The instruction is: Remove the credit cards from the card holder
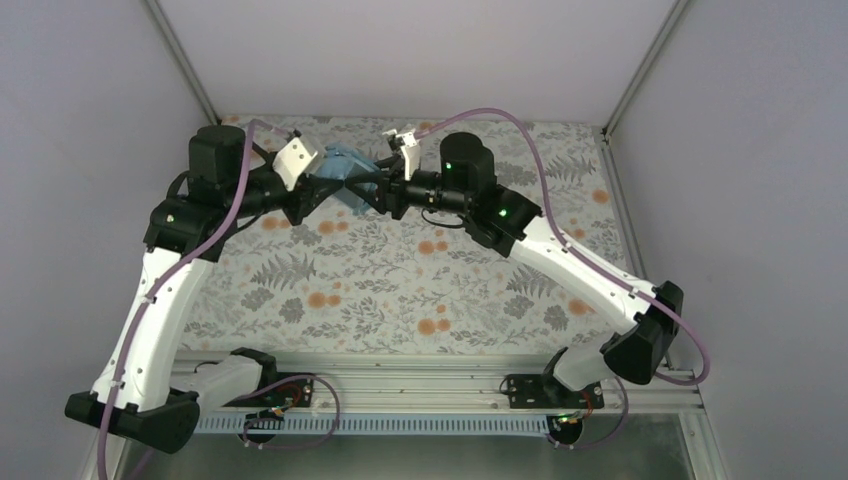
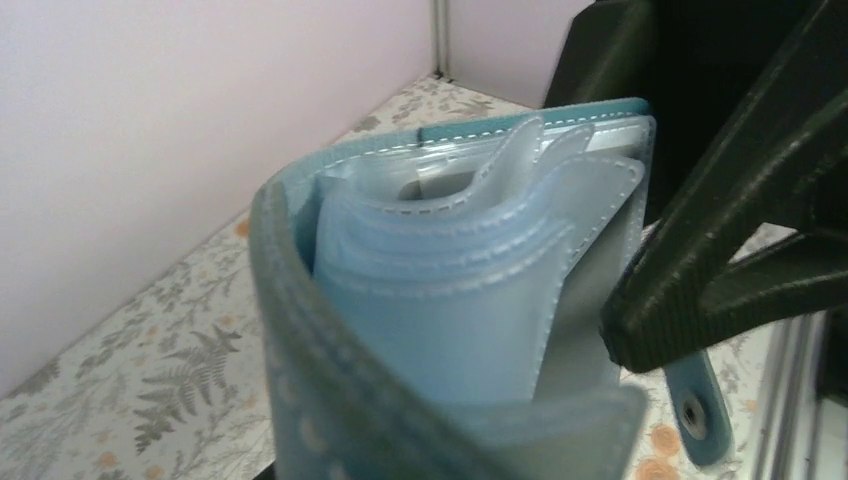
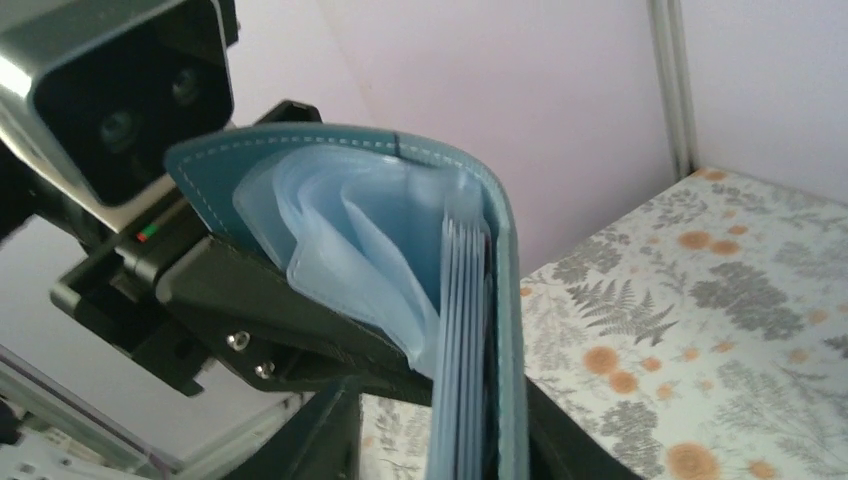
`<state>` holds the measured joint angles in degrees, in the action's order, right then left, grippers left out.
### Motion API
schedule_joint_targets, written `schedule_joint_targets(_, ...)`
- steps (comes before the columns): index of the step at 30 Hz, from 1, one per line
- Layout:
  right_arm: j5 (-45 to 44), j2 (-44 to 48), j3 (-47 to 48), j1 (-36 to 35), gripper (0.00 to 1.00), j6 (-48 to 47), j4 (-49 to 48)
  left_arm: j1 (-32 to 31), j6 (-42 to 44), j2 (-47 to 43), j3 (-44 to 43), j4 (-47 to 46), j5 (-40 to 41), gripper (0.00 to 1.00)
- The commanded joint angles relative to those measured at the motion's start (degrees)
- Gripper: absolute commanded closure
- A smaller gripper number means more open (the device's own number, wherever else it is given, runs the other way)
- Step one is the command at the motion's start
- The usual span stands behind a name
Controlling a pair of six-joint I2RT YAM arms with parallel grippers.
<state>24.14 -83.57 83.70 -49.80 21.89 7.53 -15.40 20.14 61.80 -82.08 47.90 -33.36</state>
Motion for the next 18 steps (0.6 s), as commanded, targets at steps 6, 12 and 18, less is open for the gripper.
schedule_joint_targets(6, 9.3, 4.7, -4.7, 2.5, 0.44, -6.8, -4.3, 0.7, -2.1, 0.9, -3.7, 2.2, -17.3, 0.98)
schedule_joint_targets(12, 16.6, 10.5, -11.4, 5.3, 0.43, -12.3, -5.5, 1.8, 0.6, 0.4, -3.6, 5.3, -29.3, 0.98)
schedule_joint_targets(18, 18.8, 11.9, -11.4, 5.5, 0.89, -12.9, -5.1, 1.9, 2.2, 0.0, -2.0, 6.3, -32.9, 0.98)
